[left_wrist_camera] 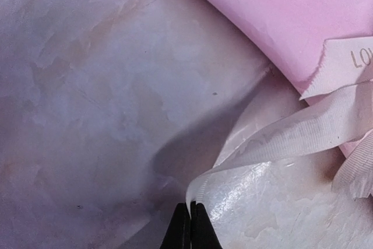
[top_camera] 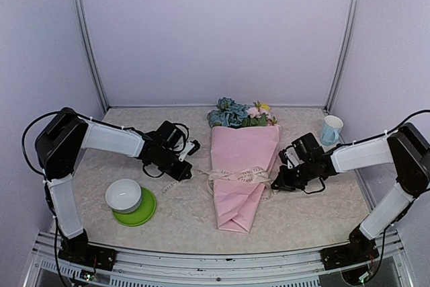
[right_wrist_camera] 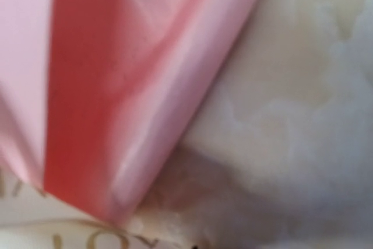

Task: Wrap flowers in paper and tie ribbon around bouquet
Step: Tie the ribbon around the folded bouquet.

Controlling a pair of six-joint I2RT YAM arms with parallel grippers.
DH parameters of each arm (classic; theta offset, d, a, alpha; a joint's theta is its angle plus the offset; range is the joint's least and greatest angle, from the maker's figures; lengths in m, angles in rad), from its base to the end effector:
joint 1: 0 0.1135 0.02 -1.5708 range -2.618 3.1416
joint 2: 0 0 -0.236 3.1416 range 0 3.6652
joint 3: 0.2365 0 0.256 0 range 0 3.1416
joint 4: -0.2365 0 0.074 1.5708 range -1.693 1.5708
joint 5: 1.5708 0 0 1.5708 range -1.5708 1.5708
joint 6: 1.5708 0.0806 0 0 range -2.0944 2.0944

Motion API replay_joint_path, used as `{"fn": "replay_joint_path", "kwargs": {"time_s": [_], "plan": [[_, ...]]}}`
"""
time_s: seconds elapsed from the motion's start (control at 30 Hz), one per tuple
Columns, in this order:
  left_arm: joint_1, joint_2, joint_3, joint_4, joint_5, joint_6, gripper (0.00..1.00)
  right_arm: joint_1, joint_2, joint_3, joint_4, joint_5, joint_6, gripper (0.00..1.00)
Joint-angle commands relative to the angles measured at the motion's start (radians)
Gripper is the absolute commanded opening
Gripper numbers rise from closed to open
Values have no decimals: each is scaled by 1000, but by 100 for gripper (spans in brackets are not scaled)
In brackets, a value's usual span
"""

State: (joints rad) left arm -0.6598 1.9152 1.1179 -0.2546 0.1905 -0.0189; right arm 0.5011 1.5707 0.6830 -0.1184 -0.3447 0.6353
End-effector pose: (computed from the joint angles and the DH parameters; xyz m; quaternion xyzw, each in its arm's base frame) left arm 0.3007 -0.2526 0.0665 0.3262 0.9055 -0.1717 0.2102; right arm 0.2534 0.1698 0.0677 0.0158 0.9472 0.2865 0.1427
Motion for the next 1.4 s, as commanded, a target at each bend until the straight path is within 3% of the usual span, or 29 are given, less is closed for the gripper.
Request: {"fn": "replay_joint_path", "kwargs": {"time_s": [0.0,0.23,0.37,0.47,0.67,0.8,1.0,1.13,1.37], "plan": [[5,7,-22,8,39,-18,0,-7,-15,41,-16,-5,-14,0],[6,-27,-38,33,31,-36,0,-7,-15,99,-36,-33,-46,0],[6,-50,-50,49,40,-47,0,21,-119,132,71,-294,-153,0],[3,-36,-35,47,42,-49,0,17,-213,185,53,-374,-228,0],[-15,17,13,33,37,-47,0,7,-201,239,30,-706,-333,0],[-14,29,18,31,31,-46,0,-20,-248,244,115,-598,-265,0],[-15,27,16,26,33,-46,0,-49,-289,207,424,-588,-51,0],[-15,24,21,28,37,-49,0,-49,-252,237,347,-432,-54,0],[-15,2,17,31,37,-52,0,-49,-204,241,343,-420,-51,0]]}}
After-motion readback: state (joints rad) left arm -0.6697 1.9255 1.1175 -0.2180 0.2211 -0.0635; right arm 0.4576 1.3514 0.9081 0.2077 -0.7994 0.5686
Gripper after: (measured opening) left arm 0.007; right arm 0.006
